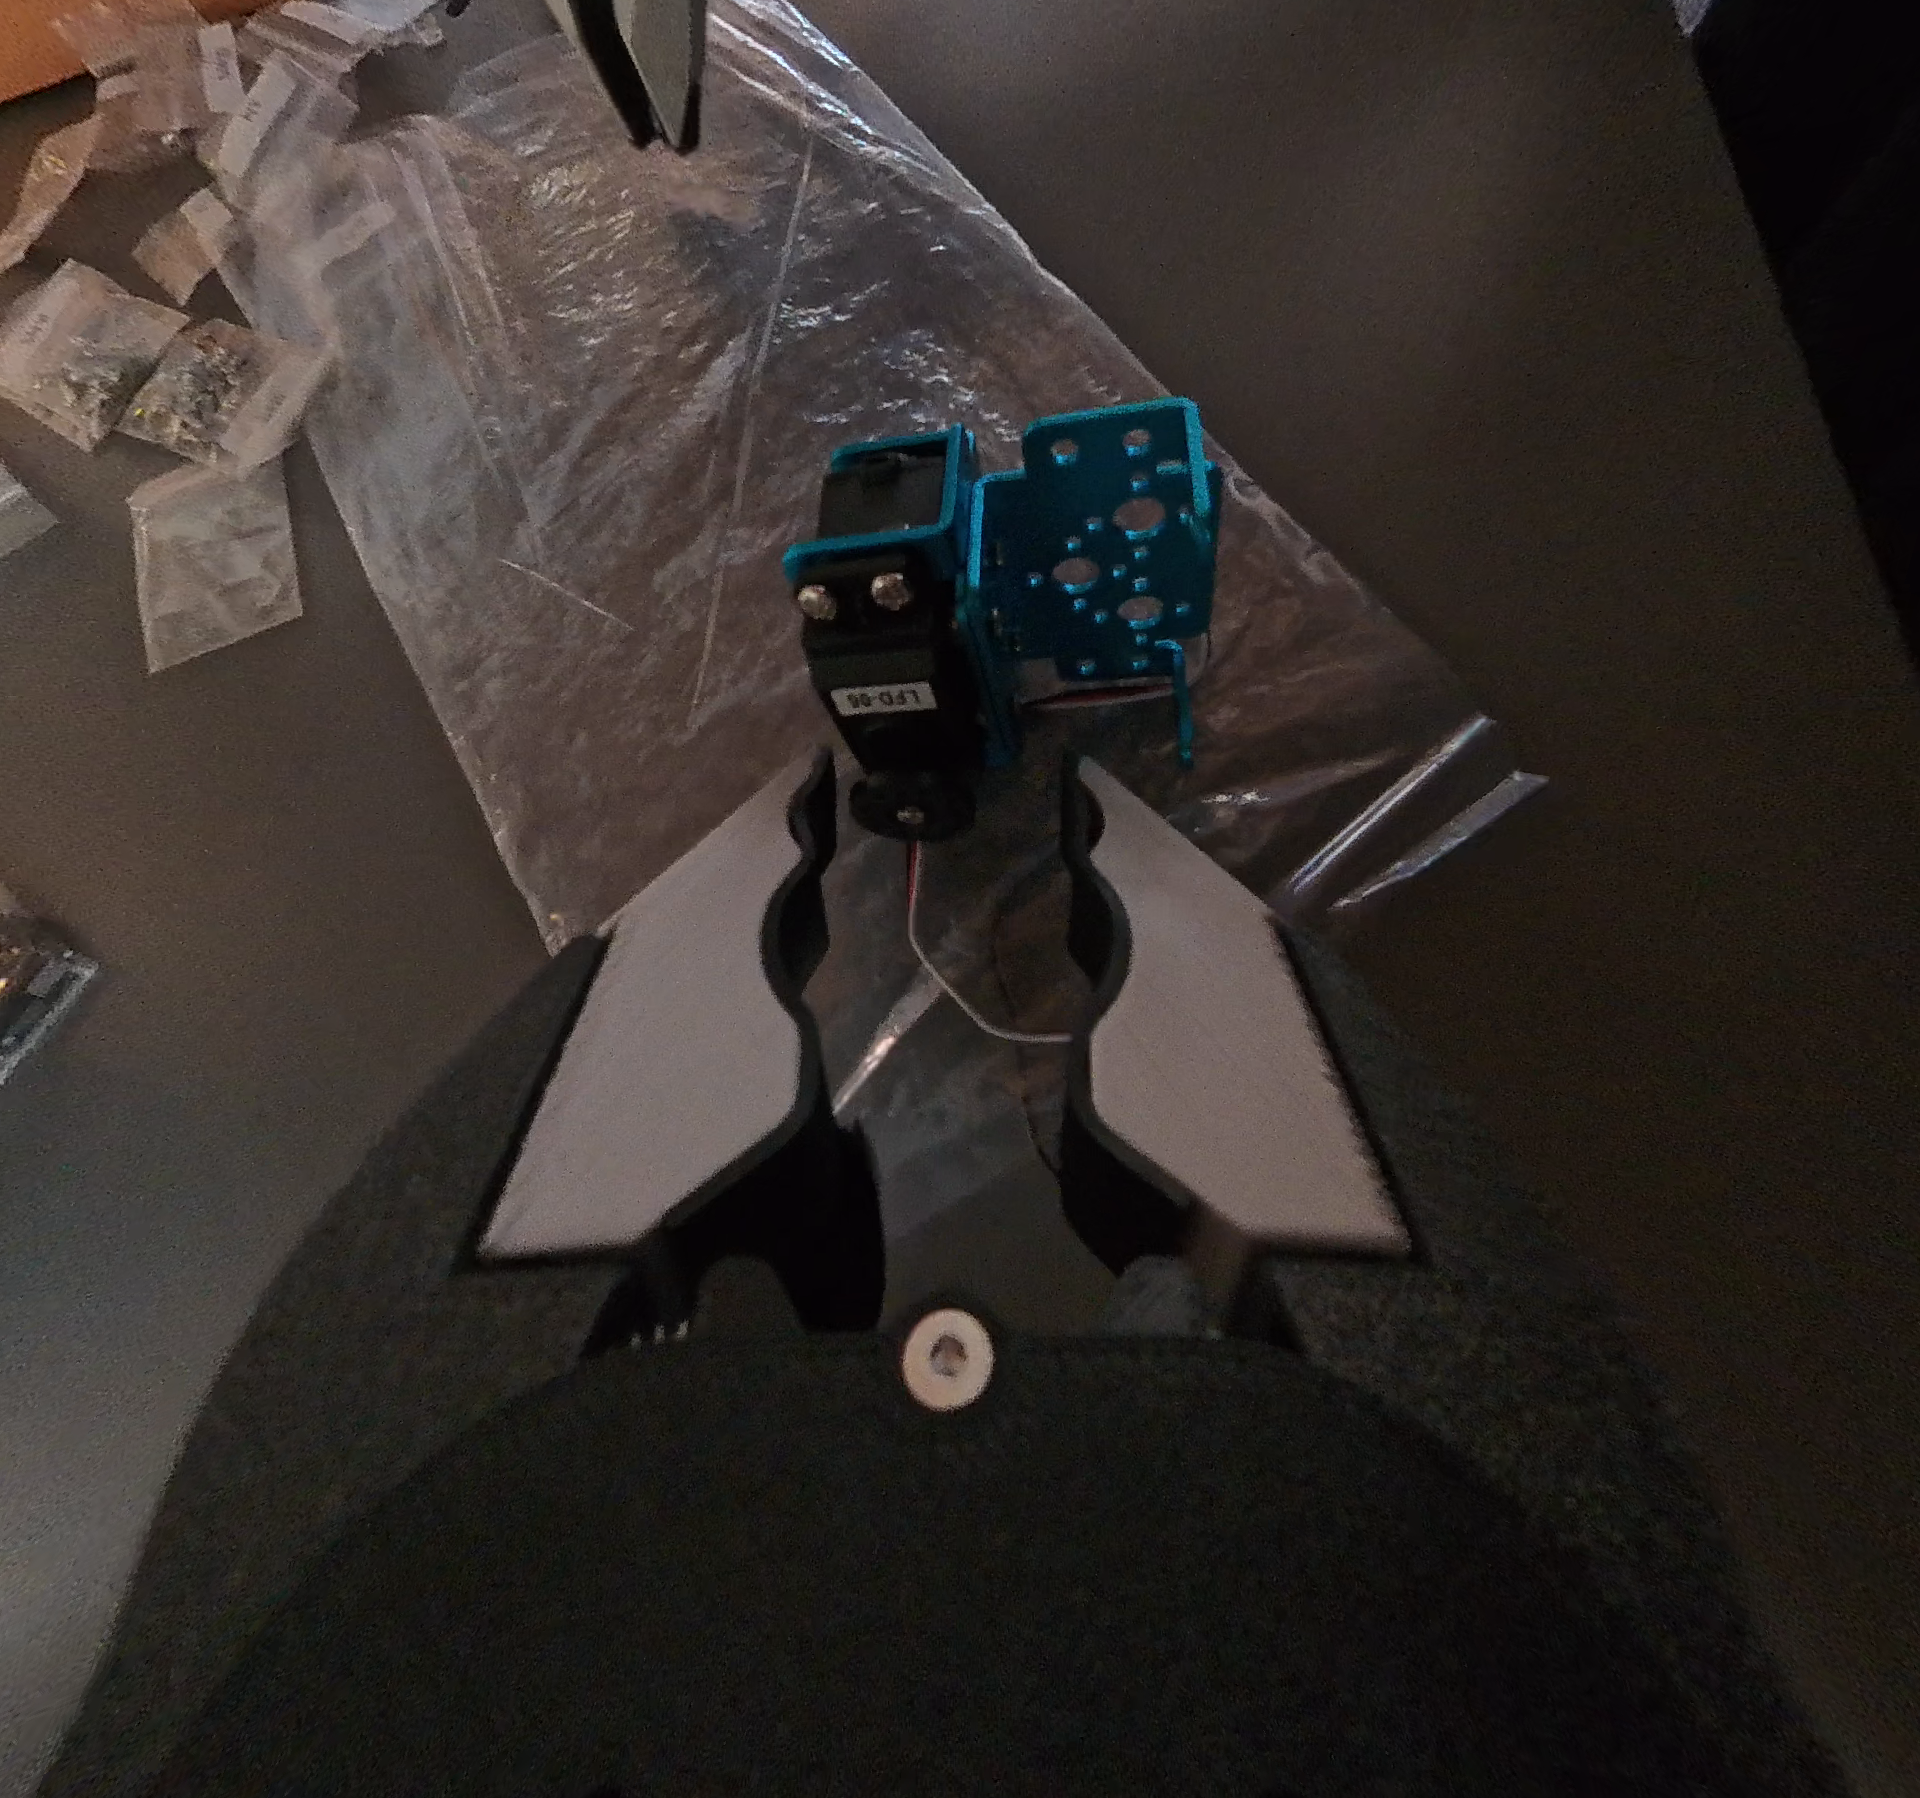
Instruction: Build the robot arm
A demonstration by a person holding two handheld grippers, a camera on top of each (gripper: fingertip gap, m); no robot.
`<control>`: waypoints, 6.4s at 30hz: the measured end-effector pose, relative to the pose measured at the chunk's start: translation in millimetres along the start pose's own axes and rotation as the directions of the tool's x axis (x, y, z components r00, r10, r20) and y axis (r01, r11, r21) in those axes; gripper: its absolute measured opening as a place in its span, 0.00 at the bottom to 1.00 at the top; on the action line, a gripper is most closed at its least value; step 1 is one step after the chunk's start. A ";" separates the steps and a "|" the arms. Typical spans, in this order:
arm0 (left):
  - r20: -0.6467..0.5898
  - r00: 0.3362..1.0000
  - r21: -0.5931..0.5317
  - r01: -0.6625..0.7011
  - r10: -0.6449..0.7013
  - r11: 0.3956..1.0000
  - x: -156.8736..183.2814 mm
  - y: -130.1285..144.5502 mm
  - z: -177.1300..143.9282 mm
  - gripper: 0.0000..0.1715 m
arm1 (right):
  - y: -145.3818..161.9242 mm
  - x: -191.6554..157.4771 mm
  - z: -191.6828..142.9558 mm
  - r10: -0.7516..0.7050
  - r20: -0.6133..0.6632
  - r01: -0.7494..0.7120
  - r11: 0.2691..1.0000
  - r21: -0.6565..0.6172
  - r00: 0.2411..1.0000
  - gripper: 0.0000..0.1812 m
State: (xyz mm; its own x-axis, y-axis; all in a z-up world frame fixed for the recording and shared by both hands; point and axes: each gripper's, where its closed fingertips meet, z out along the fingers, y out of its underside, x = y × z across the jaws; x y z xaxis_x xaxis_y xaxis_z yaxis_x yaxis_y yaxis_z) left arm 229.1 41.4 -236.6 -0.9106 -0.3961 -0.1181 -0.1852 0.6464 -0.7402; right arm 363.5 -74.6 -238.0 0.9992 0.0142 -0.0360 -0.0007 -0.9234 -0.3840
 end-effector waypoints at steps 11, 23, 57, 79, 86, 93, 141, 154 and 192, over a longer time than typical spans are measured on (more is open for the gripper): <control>-0.042 0.934 0.314 0.350 -0.355 0.883 7.1 -44.6 -39.2 0.32 | -105.2 -96.4 -6.8 -0.345 0.175 0.215 0.833 0.509 0.922 0.03; 0.082 0.853 0.375 0.453 -0.515 0.809 2.9 -53.1 -20.7 0.36 | -117.1 -114.2 0.5 -0.390 0.140 0.234 0.763 0.603 0.910 0.03; 0.297 0.790 0.338 0.438 -0.536 0.833 -4.3 -43.6 -16.0 0.36 | -132.6 -119.5 12.7 -0.272 0.267 0.062 0.798 0.599 0.925 0.02; 0.442 0.750 0.318 0.382 -0.492 0.868 -1.2 -37.9 -18.6 0.35 | -136.1 -122.9 13.8 -0.166 0.451 -0.116 0.837 0.534 0.877 0.03; 0.361 0.818 0.295 0.356 -0.448 0.887 -0.1 -33.2 -22.4 0.35 | -139.5 -123.0 16.2 -0.309 0.197 0.139 0.795 0.591 0.930 0.03; 0.340 0.831 0.282 0.357 -0.441 0.890 -1.6 -32.2 -23.3 0.33 | -140.7 -119.9 17.1 -0.178 0.316 -0.017 0.849 0.528 0.932 0.03; 0.376 0.841 0.259 0.309 -0.390 0.915 -1.6 -33.2 -20.1 0.31 | -137.0 -121.8 13.5 -0.036 0.691 -0.328 0.861 0.388 0.722 0.12; 0.387 0.837 0.256 0.304 -0.386 0.918 -0.5 -31.4 -20.8 0.31 | -138.2 -125.2 11.2 -0.028 0.744 -0.362 0.861 0.358 0.668 0.15; 0.323 0.868 0.257 0.304 -0.378 0.917 -2.2 -34.2 -15.3 0.40 | -127.9 -120.9 14.8 -0.330 0.694 0.023 0.911 0.412 0.639 0.05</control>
State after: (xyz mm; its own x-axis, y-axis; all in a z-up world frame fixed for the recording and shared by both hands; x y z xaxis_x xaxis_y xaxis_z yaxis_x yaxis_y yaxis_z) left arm 231.8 30.1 -200.9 -0.6009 -0.7985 -0.0361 -0.3519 0.3048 -0.8850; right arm 242.2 47.5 -198.2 0.6121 0.5807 -0.5368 0.0069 -0.6827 -0.7307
